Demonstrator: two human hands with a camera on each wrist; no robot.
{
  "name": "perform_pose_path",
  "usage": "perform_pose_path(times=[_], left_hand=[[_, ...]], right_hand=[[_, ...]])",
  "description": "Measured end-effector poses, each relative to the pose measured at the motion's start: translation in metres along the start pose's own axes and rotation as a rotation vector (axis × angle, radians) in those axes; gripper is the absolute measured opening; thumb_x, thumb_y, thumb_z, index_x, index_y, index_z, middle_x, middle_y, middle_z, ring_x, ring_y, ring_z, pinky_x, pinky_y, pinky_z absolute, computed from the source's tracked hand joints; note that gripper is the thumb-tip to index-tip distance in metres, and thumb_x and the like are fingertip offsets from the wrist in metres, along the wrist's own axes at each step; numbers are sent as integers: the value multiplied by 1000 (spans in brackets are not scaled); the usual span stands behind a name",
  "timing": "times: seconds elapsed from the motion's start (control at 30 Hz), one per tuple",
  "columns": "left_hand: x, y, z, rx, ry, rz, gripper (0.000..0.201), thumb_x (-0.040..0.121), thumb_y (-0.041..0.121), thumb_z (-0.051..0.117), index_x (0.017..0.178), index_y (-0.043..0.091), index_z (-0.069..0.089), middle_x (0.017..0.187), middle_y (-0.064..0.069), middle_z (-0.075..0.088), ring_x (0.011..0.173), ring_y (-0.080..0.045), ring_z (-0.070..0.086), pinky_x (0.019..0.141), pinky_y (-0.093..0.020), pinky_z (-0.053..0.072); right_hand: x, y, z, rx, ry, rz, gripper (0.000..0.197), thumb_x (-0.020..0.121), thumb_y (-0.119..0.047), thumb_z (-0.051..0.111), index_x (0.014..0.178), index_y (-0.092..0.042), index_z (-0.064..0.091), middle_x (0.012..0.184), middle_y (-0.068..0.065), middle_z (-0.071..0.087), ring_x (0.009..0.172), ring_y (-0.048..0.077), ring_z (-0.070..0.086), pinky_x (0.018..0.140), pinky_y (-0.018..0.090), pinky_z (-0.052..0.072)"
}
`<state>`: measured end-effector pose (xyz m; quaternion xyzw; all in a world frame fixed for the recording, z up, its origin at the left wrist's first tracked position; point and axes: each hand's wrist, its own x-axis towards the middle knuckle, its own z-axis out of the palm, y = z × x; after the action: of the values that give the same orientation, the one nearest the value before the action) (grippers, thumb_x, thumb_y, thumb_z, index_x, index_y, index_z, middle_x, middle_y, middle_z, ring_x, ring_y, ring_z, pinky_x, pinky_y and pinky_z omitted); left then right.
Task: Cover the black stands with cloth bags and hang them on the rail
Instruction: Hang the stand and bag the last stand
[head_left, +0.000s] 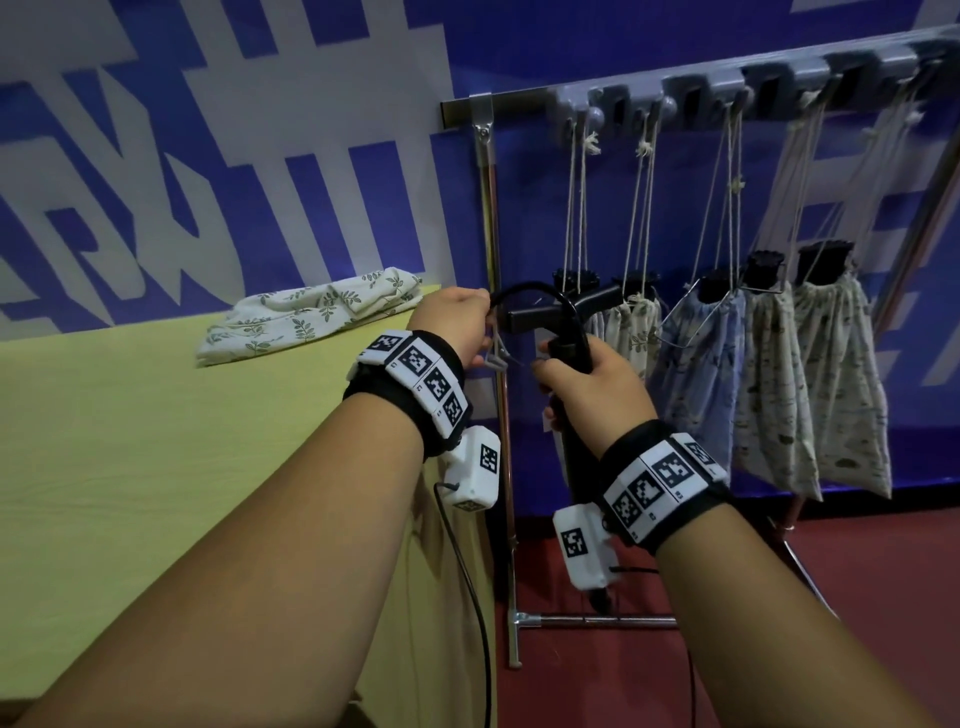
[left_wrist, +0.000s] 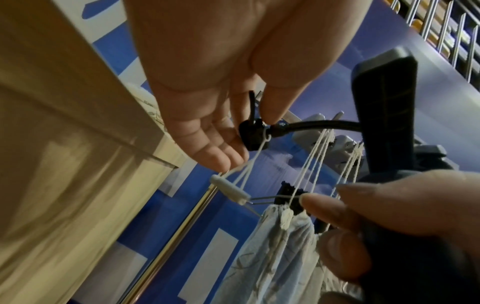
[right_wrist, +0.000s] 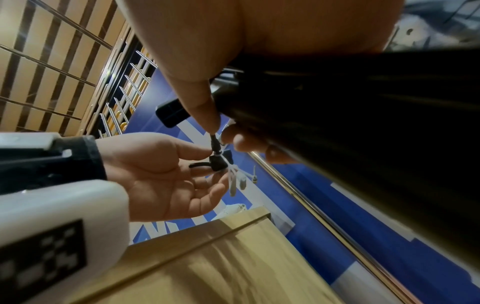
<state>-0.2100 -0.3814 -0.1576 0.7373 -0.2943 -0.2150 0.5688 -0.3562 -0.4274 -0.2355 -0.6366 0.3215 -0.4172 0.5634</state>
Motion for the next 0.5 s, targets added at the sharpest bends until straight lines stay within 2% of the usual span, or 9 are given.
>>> perform_pose_path(times=[0.07,0.17,0.27,0.37,0.4,0.5], left_hand=[[0,8,-3,-34,-1,-27,20,105,26,52,93,17,66,76,0,63,58,-15,57,54,-28,50],[-6,22,-12,-67,-26,-71,17,105,22,52,90,19,58,84,-1,64,64,-13,61,57,-28,51],[-10,34,-29,-94,-39,-81,13,103,25,54,95,15,58,93,-3,65,67,-16,67,63,-29,53],[-3,43,-58,-132,-30,-114,43,101,51,49,115,12,61,106,-8,72,84,-27,74,71,-35,57],[1,44,-68,-151,-20,-140,52,101,57,44,117,10,62,111,-12,73,88,-30,74,73,-37,57],[18,45,-100,-110,49,-211,65,104,55,35,115,1,69,120,-17,71,93,-32,70,85,-41,56]], right_hand=[[2,-5,4,-28,-6,-16,10,85,-34,73,94,-32,71,75,4,74,64,29,69,68,48,60],[4,-15,12,-15,-6,-30,6,91,-30,73,97,-29,70,78,9,74,63,23,65,62,41,56],[6,-27,21,-12,-5,-30,10,92,-32,73,99,-26,69,82,12,74,61,22,64,60,38,55],[11,-39,33,-9,-31,-17,15,94,-29,71,102,-17,67,80,13,71,58,22,62,57,34,52],[13,-44,37,-19,-42,-19,15,94,-29,70,101,-17,66,78,10,70,58,22,62,56,34,53],[20,-59,49,-62,-70,-34,14,93,-29,69,96,-17,63,76,7,71,59,24,62,56,38,55]])
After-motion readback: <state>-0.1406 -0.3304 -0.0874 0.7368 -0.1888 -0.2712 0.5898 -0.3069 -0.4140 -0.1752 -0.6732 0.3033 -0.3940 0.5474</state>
